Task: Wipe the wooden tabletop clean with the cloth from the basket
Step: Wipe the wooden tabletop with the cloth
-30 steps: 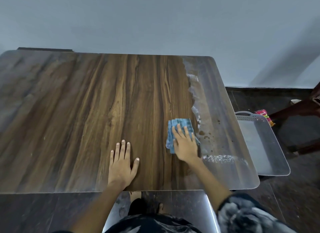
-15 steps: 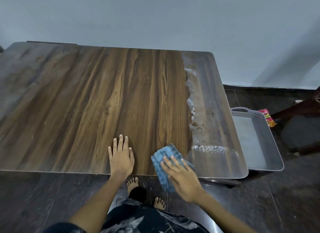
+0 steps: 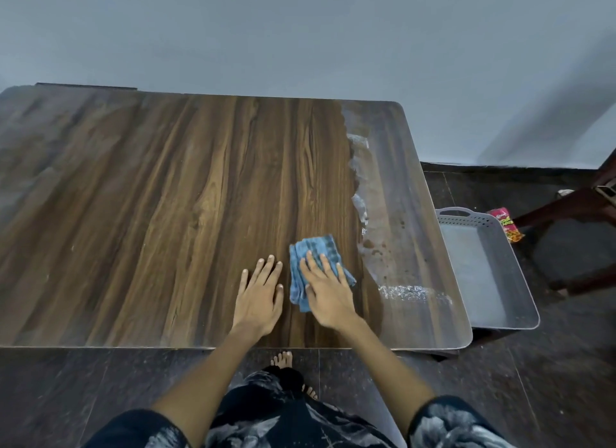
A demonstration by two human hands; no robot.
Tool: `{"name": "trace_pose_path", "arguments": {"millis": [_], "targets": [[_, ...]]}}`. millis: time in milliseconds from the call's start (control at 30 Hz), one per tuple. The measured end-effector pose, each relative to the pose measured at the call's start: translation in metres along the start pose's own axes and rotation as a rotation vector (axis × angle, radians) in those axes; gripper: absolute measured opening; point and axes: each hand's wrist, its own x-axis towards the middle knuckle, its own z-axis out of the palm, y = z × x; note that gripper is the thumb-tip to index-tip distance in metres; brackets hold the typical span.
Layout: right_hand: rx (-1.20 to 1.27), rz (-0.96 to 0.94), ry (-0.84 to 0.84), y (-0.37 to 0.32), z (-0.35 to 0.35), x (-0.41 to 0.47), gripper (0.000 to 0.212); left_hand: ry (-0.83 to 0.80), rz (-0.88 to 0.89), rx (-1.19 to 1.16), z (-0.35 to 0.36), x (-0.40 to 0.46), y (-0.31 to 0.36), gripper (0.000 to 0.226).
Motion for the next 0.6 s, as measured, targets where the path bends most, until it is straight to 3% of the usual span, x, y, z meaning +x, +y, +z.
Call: {"name": "trace_pose_path", "arguments": {"millis": [133,300,500,600], "targets": [[-0.027,-0.115,0.002,0.016,0.017,-0.042,0.060,-0.024,-0.006,-0.013,-0.001,0.022,0.004,0.073],[-0.044,0.047,-0.001,0.055,0.008,-0.050,0.061,-0.070,0.039,-0.010,-0.006,0.061,0.008,0.073],[0.082,0.301,0.160,0.095,-0.034,0.048,0.053,-0.103,0.137,0.012,-0.007,0.116,0.015,0.069],[0.120,0.420,0.155,0.096,-0.060,0.109,0.056,-0.108,0.157,0.026,-0.006,0.141,0.021,0.069]]}}
